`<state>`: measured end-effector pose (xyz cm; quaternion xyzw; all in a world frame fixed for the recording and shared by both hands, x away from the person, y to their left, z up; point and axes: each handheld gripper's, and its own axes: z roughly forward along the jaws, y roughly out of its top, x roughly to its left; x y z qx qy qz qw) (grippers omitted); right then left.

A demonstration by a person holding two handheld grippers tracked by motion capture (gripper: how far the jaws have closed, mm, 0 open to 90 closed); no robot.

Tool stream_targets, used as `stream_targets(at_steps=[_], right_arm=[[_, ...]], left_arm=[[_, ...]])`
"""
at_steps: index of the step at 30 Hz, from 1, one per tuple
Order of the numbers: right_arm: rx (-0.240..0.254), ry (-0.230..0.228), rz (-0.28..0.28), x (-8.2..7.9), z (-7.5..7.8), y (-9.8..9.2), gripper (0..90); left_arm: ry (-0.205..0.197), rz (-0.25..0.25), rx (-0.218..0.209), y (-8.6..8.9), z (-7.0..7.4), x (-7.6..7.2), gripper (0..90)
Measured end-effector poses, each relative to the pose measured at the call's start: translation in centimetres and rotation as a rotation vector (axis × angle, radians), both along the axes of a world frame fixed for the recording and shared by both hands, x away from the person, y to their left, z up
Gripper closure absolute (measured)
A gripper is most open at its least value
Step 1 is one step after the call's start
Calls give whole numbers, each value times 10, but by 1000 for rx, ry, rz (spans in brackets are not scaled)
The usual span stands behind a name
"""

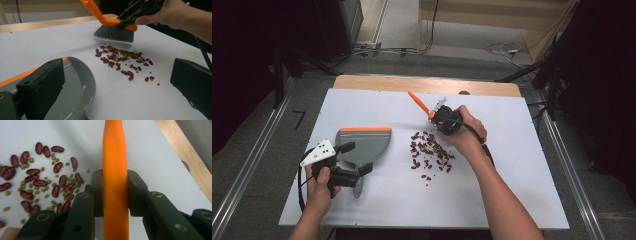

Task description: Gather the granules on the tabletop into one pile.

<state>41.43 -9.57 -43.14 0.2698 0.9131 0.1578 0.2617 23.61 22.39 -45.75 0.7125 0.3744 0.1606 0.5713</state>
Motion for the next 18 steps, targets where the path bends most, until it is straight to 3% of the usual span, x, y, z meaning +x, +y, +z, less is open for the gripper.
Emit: stream_targets(at_steps=[1,2,4,7,9,18], right_arm=[[-6,15,13,1,-4,2,692],[26,42,21,0,-6,4,692],[-4,45,34,-6,-8,9,691],[-4,61,60,-13,-9,11,690],[27,91,75,-20,-7,7,690],[54,120,130,-39,-2,-1,690]], left_arm=[[0,0,0,0,0,0,0],[-1,0,0,0,0,0,0],[3,-1,0,1,-1,0,0],[7,-1,4,1,-2,1,0],[8,-3,-3,1,-1,0,0],[8,-10,-1,-4,0,0,0]])
